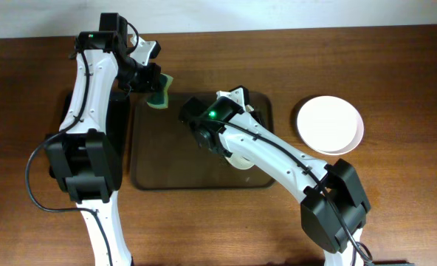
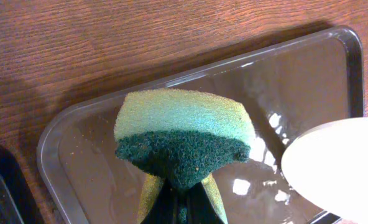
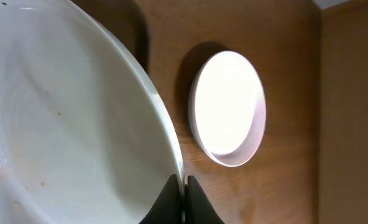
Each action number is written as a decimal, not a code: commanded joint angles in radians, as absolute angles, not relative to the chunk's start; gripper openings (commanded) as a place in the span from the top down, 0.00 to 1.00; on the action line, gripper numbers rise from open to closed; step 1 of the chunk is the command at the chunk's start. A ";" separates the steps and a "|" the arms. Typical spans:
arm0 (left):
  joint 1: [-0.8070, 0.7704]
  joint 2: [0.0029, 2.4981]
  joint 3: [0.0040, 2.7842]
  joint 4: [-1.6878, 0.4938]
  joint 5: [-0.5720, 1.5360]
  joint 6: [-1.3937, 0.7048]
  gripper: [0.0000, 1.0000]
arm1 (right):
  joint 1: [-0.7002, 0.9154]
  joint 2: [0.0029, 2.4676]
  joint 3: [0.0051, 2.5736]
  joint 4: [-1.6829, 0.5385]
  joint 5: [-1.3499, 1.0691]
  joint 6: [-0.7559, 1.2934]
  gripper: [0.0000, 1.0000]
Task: Clean dirty plates on tray and stack at the side
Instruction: 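Lift the last plate off the tray with the right gripper, then place the plate on the stack right of the tray, release, then lower the sponge into the small black tray and release with left gripper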
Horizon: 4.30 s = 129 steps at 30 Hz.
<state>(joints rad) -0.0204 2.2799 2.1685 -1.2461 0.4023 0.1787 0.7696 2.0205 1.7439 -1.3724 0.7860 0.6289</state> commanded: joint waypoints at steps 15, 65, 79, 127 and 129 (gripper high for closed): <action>-0.023 2.274 2.180 -1.239 0.395 0.170 0.99 | 0.889 2.005 1.766 -1.286 0.958 0.644 0.96; -0.067 2.274 2.180 -1.216 0.395 0.125 0.99 | -0.089 1.837 1.790 -1.336 0.007 0.416 0.96; -0.260 2.274 2.180 -1.216 0.395 0.129 0.99 | -0.348 1.838 1.306 -0.971 0.008 0.434 0.96; 0.084 2.221 2.547 -1.688 -0.089 -0.080 0.99 | -0.098 1.518 1.455 -1.100 -0.093 0.373 0.38; 0.136 2.221 2.383 -1.678 -0.096 -0.087 0.99 | -0.098 1.523 1.455 -1.100 -0.094 0.374 0.38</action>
<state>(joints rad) 0.0788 2.2425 2.5450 -1.6814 -0.0372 -0.0422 -0.1078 1.5307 1.4437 -1.1007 -0.0959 0.3836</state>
